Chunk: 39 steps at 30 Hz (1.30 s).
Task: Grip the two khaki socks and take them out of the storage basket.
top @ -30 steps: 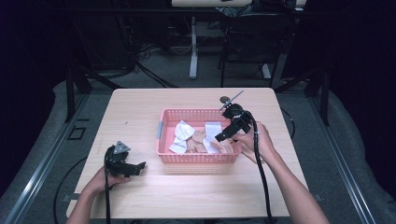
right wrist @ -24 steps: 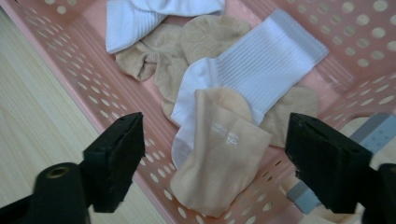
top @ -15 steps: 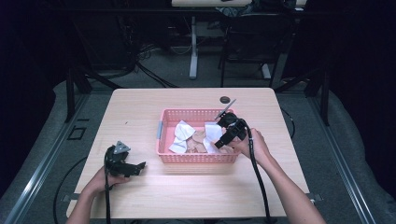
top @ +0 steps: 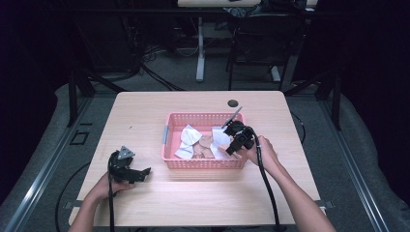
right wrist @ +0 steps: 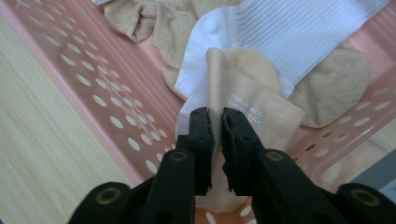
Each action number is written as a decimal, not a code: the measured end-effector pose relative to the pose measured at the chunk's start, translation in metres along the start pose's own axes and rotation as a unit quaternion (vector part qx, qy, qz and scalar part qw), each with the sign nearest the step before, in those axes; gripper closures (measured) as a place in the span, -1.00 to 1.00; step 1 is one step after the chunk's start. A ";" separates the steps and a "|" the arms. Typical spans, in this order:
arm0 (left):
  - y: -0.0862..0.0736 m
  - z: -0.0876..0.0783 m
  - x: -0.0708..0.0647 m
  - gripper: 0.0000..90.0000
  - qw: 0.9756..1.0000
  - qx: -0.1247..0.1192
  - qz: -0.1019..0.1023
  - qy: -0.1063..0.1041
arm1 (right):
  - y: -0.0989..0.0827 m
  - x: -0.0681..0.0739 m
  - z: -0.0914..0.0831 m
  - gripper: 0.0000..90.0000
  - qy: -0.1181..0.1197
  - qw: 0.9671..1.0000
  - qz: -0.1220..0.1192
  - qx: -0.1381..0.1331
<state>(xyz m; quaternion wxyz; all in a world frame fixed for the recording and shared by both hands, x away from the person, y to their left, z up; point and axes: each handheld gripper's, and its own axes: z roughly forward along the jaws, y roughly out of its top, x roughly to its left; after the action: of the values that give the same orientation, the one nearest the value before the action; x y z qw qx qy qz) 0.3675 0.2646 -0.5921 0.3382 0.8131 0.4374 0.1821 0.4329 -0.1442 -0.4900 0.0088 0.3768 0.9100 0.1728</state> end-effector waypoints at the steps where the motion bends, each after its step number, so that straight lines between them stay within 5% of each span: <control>1: 0.000 0.000 0.000 -1.00 1.000 0.000 0.000 0.000 | 0.001 0.000 -0.002 0.89 -0.001 1.000 -0.003 0.005; 39: 0.000 0.000 0.000 -1.00 1.000 -0.001 -0.001 0.000 | 0.013 -0.003 -0.075 0.93 -0.009 0.997 -0.009 -0.072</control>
<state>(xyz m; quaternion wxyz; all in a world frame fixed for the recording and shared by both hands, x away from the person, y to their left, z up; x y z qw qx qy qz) 0.3676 0.2645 -0.5922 0.3390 0.8126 0.4379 0.1820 0.4333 -0.1610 -0.4157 0.0458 0.3687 0.8985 0.2338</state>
